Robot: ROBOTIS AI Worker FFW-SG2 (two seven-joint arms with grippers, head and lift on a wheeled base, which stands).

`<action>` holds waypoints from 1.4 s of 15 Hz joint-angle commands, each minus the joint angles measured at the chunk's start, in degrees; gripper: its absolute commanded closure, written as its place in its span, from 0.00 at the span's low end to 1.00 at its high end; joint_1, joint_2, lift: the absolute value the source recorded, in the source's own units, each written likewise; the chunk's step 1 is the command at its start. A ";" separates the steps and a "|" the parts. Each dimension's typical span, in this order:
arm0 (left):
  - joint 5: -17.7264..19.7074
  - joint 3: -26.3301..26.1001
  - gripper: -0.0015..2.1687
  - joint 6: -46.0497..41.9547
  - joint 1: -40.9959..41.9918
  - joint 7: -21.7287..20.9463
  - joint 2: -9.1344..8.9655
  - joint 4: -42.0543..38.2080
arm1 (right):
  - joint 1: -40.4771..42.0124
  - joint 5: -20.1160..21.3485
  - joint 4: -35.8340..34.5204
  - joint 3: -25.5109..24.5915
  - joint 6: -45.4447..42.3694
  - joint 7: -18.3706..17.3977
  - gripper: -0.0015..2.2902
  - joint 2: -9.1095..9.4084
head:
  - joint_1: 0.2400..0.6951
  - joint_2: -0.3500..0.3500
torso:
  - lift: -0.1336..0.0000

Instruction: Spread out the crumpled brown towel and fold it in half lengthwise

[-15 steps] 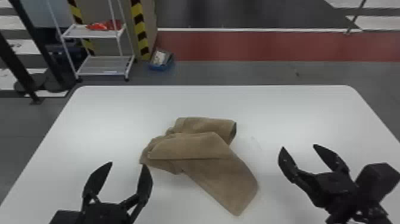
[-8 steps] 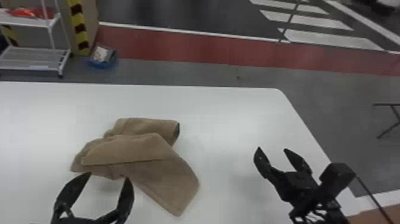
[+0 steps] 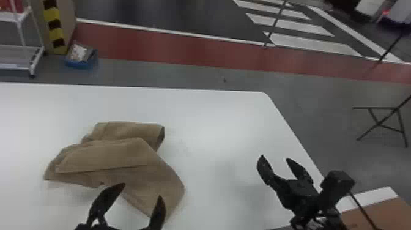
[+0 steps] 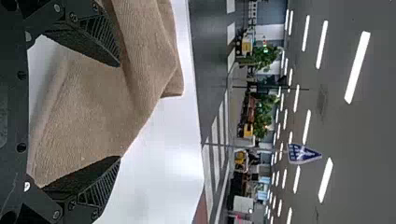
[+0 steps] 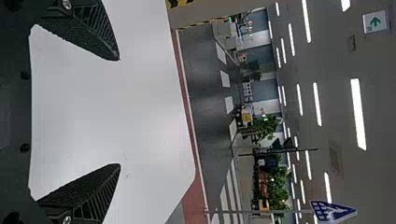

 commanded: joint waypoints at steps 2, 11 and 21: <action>-1.79 -4.05 0.09 8.25 -2.80 -3.80 -0.15 0.93 | 0.00 -0.35 0.43 -0.71 0.16 -0.02 0.03 0.23 | 1.00 0.00 | 0.07; -3.11 -8.62 0.10 16.86 -7.72 -3.10 -0.15 5.15 | 0.09 -0.26 0.25 -0.80 0.86 0.07 0.03 0.23 | 1.00 0.00 | 0.07; -3.11 -8.18 0.35 19.32 -8.25 -3.54 -0.15 5.23 | 0.88 -0.35 -0.80 -0.80 1.04 -0.02 0.03 0.23 | 1.00 0.00 | 0.07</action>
